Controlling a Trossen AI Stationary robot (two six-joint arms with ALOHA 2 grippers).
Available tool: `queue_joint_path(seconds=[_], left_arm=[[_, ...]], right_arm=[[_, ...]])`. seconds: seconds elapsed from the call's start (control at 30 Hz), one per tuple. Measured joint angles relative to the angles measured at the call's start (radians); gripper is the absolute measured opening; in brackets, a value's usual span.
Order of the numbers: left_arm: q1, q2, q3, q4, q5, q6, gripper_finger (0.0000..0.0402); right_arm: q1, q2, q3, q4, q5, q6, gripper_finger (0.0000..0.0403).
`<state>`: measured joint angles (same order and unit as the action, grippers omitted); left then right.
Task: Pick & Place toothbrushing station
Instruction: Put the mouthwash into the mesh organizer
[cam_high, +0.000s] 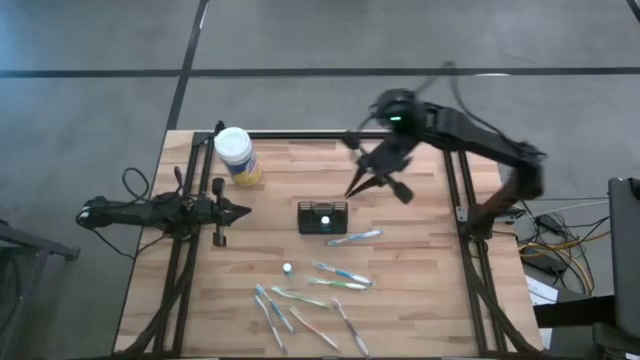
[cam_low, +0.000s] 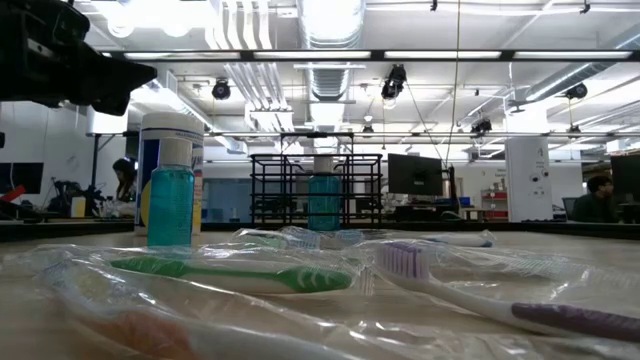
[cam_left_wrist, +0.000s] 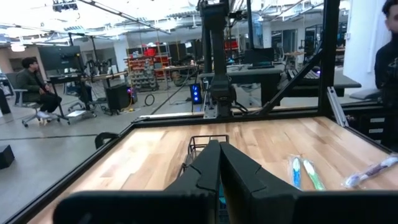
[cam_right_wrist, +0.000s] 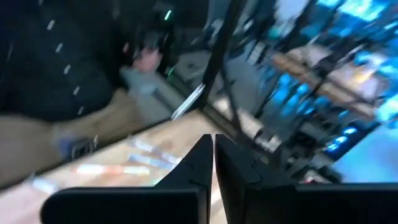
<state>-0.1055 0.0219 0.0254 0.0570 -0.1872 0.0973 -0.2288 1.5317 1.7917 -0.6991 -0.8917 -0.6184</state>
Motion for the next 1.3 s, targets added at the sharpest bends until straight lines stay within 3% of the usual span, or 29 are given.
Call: queue_joint_path(seconds=[0.07,0.27,0.37,0.6,0.8,1.03,1.3], left_arm=[[0.0,0.0,0.0,0.001,0.0,-0.011,0.0014],[0.0,0.0,0.0,0.003,0.001,-0.028,0.0014],[0.0,0.0,0.001,0.003,-0.007,-0.03,0.0014],[0.0,0.0,0.002,0.003,-0.068,-0.024,0.0014],[0.0,0.0,0.002,0.003,-0.076,-0.024,0.0014],[0.0,0.001,0.002,-0.006,-0.076,-0.028,0.0014],[0.0,0.002,0.002,-0.02,-0.077,-0.024,0.0014]], right_arm=[[-0.019,-0.101,-0.138,0.127,0.016,0.104,0.0012],[-0.039,-0.411,-0.599,0.575,0.245,0.403,0.0011],[-0.037,-0.534,-0.81,0.823,0.294,0.578,0.0011],[-0.038,-0.721,-1.172,1.111,0.362,0.702,0.0011],[-0.038,-0.804,-1.355,1.214,0.404,0.705,0.0011],[-0.037,-0.838,-1.461,1.24,0.466,0.718,0.0012],[-0.005,-0.836,-1.586,1.483,0.507,0.745,0.0013]])
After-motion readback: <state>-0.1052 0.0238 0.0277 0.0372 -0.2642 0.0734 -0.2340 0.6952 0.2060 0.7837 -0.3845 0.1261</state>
